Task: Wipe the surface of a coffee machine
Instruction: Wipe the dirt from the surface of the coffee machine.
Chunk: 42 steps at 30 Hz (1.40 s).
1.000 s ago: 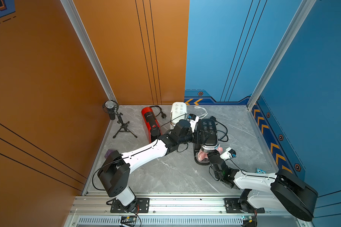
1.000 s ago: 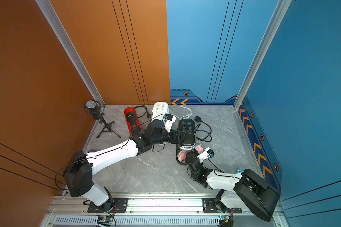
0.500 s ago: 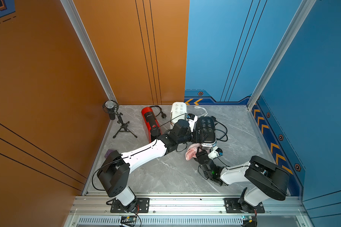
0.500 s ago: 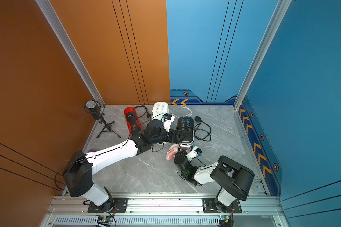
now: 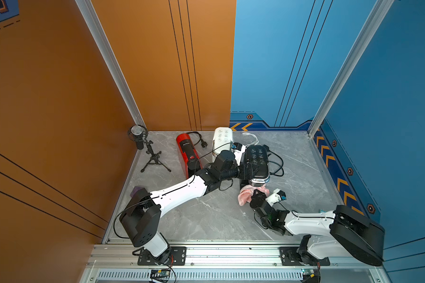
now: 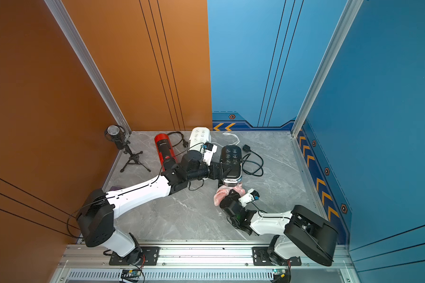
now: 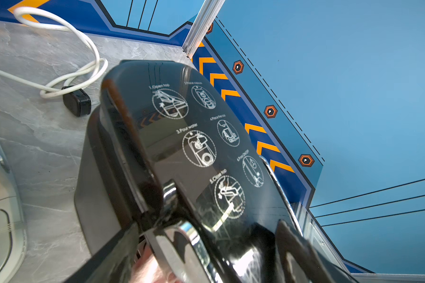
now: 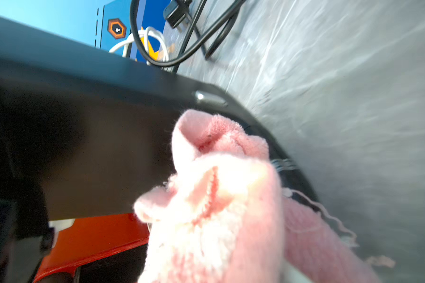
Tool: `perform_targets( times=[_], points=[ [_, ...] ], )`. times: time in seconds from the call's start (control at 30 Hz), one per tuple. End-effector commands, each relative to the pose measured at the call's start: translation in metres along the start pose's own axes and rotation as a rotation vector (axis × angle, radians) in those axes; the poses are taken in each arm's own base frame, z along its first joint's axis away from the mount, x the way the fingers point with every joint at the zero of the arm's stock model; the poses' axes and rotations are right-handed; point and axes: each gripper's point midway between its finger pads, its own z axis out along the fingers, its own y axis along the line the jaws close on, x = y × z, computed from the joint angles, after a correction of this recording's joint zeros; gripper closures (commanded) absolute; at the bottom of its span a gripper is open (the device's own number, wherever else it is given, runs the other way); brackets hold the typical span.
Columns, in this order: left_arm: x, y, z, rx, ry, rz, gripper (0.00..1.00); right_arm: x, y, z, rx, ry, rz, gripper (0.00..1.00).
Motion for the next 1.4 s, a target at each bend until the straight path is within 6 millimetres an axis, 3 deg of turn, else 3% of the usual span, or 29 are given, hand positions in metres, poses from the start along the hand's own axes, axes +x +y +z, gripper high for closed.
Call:
perform_targets(
  times=[0.0,0.1,0.2,0.33,0.4,0.5,0.67,0.8,0.93,1.1,1.23,1.37],
  points=[
    [0.099,0.071,-0.002,-0.23,0.306,-0.04,0.12,-0.046,-0.07,-0.019,0.226,-0.116,-0.221,1.0],
    [0.101,0.073,-0.002,-0.231,0.307,-0.044,0.13,-0.06,-0.066,-0.027,0.213,-0.118,-0.238,1.0],
    [0.101,0.073,-0.002,-0.23,0.308,-0.045,0.13,-0.057,-0.041,-0.031,0.15,-0.091,-0.273,1.0],
    [0.097,0.071,-0.003,-0.228,0.298,-0.045,0.13,-0.026,0.011,-0.034,0.015,-0.018,-0.32,1.0],
    [0.095,0.07,-0.003,-0.226,0.294,-0.045,0.13,-0.007,0.027,-0.034,-0.014,0.01,-0.342,1.0],
    [0.095,0.069,-0.002,-0.223,0.295,-0.048,0.13,0.02,0.037,-0.03,-0.041,0.038,-0.354,1.0],
    [0.097,0.067,-0.001,-0.218,0.3,-0.057,0.13,0.049,0.024,-0.012,0.006,0.06,-0.381,1.0],
    [0.097,0.068,-0.004,-0.223,0.297,-0.056,0.13,0.033,-0.008,-0.009,0.079,0.003,-0.37,1.0],
    [0.102,0.072,-0.006,-0.234,0.305,-0.064,0.13,0.002,-0.031,-0.017,0.143,-0.059,-0.394,1.0],
    [0.091,0.07,-0.011,-0.239,0.272,-0.055,0.13,-0.046,-0.066,-0.024,0.228,-0.114,-0.358,1.0],
    [0.096,0.071,-0.009,-0.238,0.287,-0.057,0.13,-0.062,-0.051,-0.029,0.186,-0.125,-0.378,1.0],
    [0.095,0.07,-0.009,-0.235,0.286,-0.066,0.13,-0.053,-0.026,-0.031,0.131,-0.099,-0.393,1.0]
  ],
)
